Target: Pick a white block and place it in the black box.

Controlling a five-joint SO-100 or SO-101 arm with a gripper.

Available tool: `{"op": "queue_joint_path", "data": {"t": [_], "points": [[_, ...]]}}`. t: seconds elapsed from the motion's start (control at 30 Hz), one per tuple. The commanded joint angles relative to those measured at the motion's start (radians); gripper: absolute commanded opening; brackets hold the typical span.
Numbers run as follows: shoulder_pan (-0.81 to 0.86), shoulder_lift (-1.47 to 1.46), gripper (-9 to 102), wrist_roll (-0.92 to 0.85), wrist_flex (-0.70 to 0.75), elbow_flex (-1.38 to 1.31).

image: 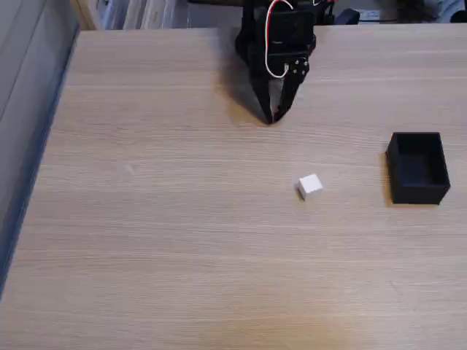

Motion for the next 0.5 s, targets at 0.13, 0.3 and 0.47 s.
{"op": "queue_joint_path", "data": {"t": [0.13,0.3,0.47], "points": [[0.011,0.003,0,0.014,0.012,0.009],[-0.012,-0.005,1,0.054,0.012,-0.063],[-0.067,-0.13,6,0.126,0.014,-0.21]]}}
